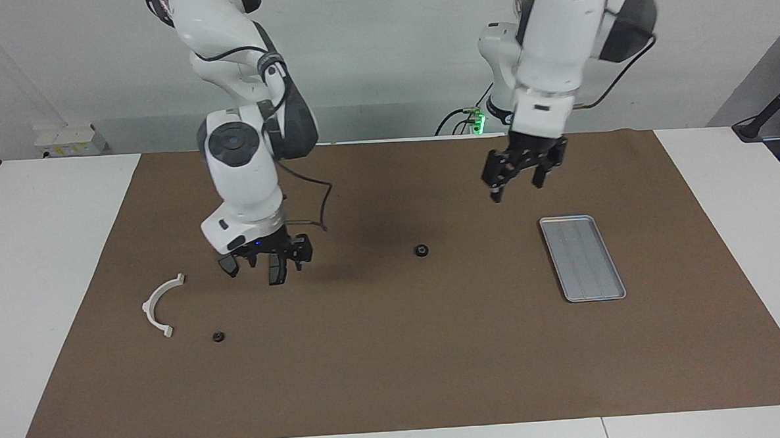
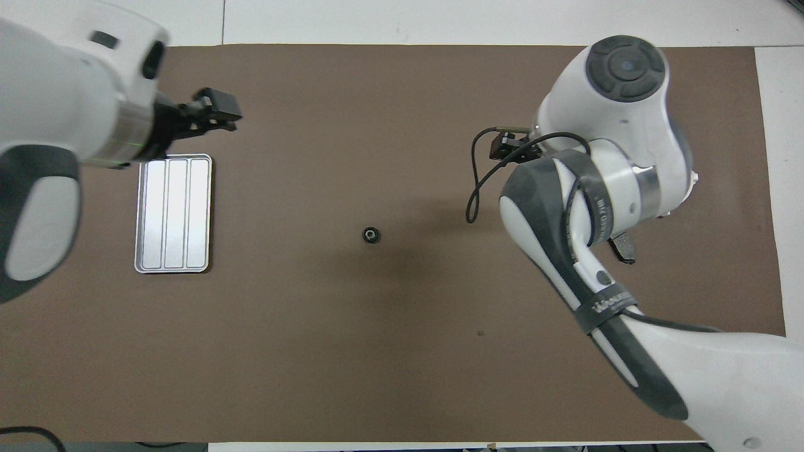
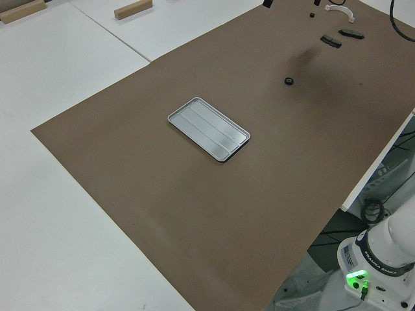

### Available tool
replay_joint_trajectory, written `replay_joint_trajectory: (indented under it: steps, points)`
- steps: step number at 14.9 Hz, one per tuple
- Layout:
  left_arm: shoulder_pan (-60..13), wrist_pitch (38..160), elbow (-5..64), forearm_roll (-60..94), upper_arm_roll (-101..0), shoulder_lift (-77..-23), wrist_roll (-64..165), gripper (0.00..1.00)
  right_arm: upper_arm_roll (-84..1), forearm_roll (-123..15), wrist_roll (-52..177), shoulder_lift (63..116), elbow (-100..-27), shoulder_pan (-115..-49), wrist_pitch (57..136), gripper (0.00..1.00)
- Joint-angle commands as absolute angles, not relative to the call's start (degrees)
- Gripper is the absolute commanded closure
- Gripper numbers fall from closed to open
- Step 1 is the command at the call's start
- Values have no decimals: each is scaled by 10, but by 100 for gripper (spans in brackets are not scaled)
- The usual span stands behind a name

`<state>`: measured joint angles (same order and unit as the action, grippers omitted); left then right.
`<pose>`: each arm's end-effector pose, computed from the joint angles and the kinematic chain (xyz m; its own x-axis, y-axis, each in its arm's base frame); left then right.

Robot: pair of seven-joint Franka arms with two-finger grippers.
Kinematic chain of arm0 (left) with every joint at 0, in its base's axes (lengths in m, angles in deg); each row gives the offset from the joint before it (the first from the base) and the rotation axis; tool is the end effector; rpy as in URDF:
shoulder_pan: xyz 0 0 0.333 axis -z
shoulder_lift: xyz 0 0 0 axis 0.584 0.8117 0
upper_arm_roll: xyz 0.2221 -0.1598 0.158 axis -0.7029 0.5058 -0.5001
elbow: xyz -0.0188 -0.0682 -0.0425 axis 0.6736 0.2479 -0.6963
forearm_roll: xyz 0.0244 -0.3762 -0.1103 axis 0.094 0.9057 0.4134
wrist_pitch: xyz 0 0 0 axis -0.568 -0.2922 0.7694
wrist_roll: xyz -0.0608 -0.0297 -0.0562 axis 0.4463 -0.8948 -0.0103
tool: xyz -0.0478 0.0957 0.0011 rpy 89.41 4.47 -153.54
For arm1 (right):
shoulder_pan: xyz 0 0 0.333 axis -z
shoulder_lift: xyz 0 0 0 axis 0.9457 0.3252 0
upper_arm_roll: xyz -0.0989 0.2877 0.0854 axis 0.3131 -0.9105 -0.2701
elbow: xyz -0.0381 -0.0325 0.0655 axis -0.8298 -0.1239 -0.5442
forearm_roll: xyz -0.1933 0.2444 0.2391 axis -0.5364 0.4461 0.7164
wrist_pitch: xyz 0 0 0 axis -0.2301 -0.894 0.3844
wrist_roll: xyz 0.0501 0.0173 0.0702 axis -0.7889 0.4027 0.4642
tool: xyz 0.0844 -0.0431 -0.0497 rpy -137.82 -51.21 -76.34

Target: Place bearing gear from tray to pile

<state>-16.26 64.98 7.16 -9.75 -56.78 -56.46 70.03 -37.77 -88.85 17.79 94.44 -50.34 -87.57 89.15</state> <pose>0.5744 -0.1652 0.6441 0.9209 0.3182 0.2251 0.3003 -0.9474 0.1106 0.6257 0.2163 0.4382 0.9651 -0.2610 0.0222 -0.2617 -0.9642 0.0432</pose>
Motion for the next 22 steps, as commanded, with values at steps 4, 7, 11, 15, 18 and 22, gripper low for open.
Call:
replay_joint_trajectory:
  steps: [4,7,11,15,18,22]
  points:
    - [-311,566,79,-93,-565,-617,407,0,-379,-872,-99,974,-517,-1007,945,0]
    - [-327,547,199,-83,-571,-681,348,0,-377,-891,-188,1018,-509,-1063,975,0]
    - [-326,578,213,-83,-571,-681,350,0,-377,-914,-248,1066,-501,-1093,1026,0]
    - [-321,541,165,-85,-570,-644,350,0,-378,-913,-261,1084,-502,-1095,1073,0]
    - [-325,528,167,-82,-569,-646,346,0,-378,-915,-260,1085,-515,-1091,1091,0]
    - [-327,514,172,-78,-570,-649,345,0,-378,-915,-259,1085,-536,-1088,1117,0]
